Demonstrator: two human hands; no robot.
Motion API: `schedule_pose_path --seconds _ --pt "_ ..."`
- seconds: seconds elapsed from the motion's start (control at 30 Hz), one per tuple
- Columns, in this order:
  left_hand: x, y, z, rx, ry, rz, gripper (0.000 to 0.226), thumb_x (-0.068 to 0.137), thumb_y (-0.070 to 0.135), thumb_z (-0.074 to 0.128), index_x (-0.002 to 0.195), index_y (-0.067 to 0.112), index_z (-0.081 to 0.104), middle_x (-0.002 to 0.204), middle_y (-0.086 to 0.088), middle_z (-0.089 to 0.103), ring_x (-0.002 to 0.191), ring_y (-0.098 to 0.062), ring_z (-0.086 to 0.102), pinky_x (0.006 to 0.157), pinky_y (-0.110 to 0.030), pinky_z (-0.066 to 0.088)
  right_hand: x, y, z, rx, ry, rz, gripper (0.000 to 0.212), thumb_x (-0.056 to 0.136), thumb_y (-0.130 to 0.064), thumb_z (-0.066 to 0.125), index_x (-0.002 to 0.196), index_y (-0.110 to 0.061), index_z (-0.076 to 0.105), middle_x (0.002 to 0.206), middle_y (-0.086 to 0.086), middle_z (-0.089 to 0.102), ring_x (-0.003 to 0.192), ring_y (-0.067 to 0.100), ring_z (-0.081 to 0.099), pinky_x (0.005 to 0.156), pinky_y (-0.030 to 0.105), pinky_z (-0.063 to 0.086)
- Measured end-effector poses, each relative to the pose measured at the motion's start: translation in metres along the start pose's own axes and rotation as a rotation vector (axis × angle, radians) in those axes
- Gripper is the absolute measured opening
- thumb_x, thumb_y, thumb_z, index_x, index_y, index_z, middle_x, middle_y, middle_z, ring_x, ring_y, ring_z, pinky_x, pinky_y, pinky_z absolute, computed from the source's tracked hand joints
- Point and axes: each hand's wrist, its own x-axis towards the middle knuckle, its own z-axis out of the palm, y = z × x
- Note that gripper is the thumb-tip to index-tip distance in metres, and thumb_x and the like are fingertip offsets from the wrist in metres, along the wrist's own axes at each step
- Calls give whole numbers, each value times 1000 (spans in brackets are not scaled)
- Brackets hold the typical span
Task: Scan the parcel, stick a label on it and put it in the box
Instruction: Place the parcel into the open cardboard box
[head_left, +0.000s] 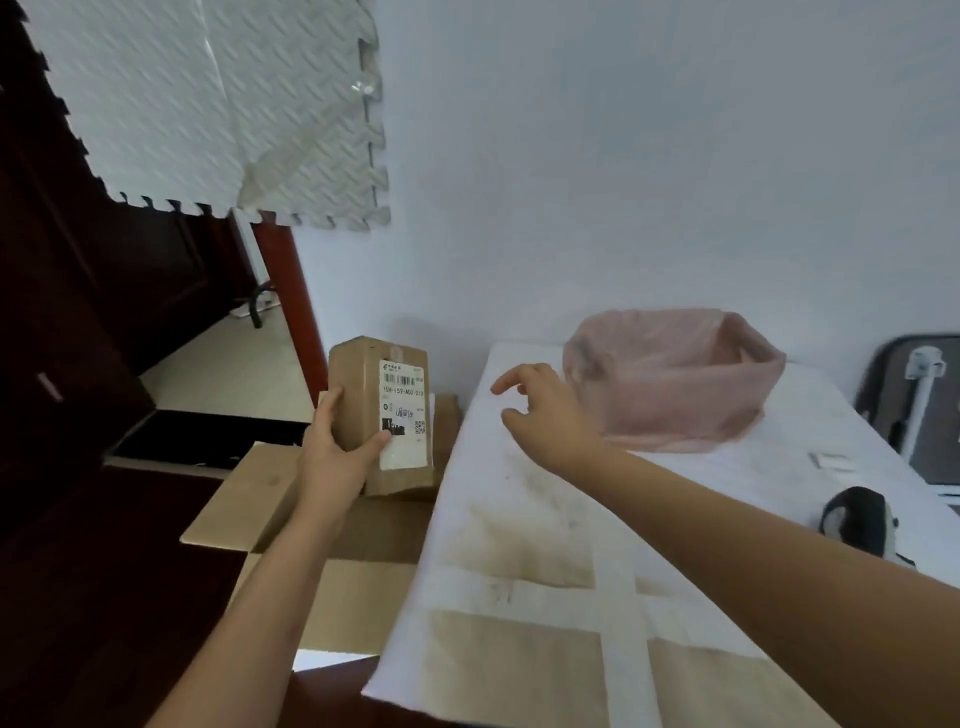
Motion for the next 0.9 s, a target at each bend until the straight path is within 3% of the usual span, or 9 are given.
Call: schedule_pose_path --seconds 0.2,0.37,0.5,0.6,0.7,0.8,0.9 --pt "53 -71 -22 111 -10 -158 91 82 21 80 154 37 27 148 1 50 128 -27 55 101 -51 51 30 -10 49 -29 -75 -16 31 89 -2 46 114 -12 61 133 5 48 104 13 48 80 15 32" --pt "89 -145 -5 20 -92 -385 89 72 37 82 147 40 36 134 -3 62 109 -31 67 87 -53 59 47 -6 91 -76 -145 12 29 89 0 48 113 -12 60 132 7 48 95 14 47 61 5 37" --pt "109 -188 13 16 -88 -535 82 76 34 83 143 24 37 119 -8 63 99 -36 69 85 -55 59 56 1 112 -88 -184 55 29 89 -1 49 114 -13 60 136 5 45 122 20 48 84 15 32" --pt "114 -215 24 4 -100 -658 74 73 34 85 132 9 47 115 -18 67 93 -38 71 84 -55 59 60 10 124 -69 -171 89 29 91 -1 48 113 -14 61 135 4 47 124 18 48 87 17 33" --pt "122 -246 36 -97 -61 -755 69 74 26 85 130 2 52 120 -22 67 97 -39 71 81 -50 59 65 19 132 -36 -153 104 29 90 -1 46 109 -15 64 130 2 49 119 16 50 83 17 36" --pt "125 -254 49 -119 -67 -804 70 87 14 76 144 8 37 134 -24 57 112 -42 64 78 -44 55 66 26 135 -18 -145 99 30 88 0 46 107 -15 65 127 1 51 105 9 50 69 8 39" --pt "134 -269 59 -29 -102 -807 65 94 10 66 149 9 31 143 -25 50 124 -45 56 80 -48 54 65 32 137 -4 -139 96 30 88 1 45 105 -15 65 126 1 52 98 6 49 69 6 40"
